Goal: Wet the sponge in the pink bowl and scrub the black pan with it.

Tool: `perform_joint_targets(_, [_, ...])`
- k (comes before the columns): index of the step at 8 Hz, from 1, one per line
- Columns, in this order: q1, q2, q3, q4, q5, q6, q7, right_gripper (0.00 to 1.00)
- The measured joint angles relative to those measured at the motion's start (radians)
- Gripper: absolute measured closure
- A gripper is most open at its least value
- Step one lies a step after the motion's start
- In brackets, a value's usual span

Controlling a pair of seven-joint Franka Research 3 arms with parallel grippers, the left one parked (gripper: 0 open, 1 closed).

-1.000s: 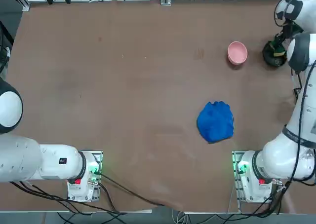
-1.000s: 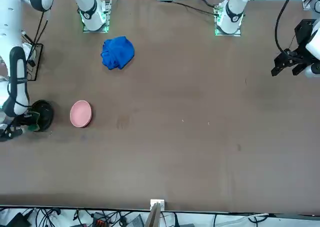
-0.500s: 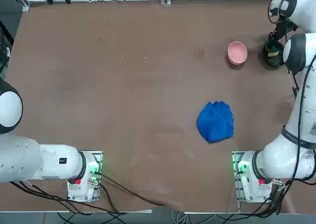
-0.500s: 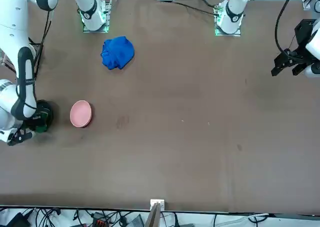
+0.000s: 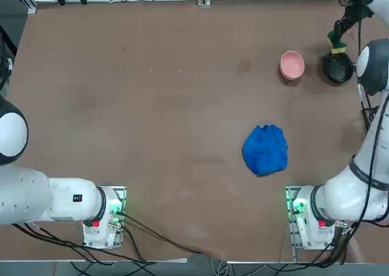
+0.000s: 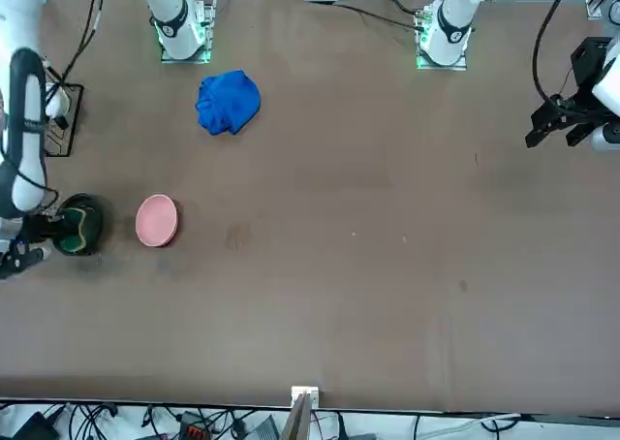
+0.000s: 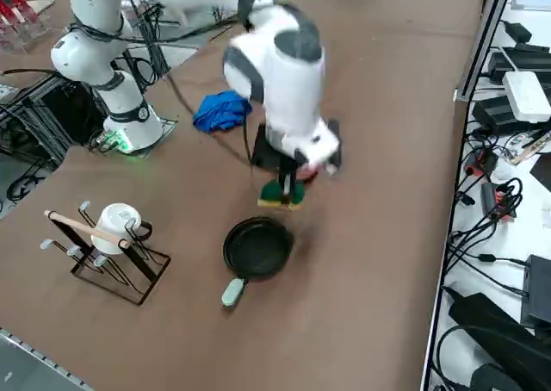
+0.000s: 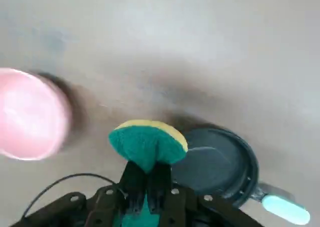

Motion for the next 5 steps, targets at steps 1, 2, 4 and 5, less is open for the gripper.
perform_joint_targets(1, [0.055, -0.031, 0.002, 0.000, 0.000, -0.022, 0.063, 0.93])
perform_joint_targets(2, [0.114, -0.051, 0.004, 0.000, 0.000, -0.041, 0.137, 0.93])
perform_joint_targets(4, [0.243, -0.074, 0.007, -0.001, 0.001, -0.072, 0.309, 0.93])
perform_joint_targets(5, [0.310, -0.079, 0.009, -0.003, 0.002, -0.078, 0.387, 0.93])
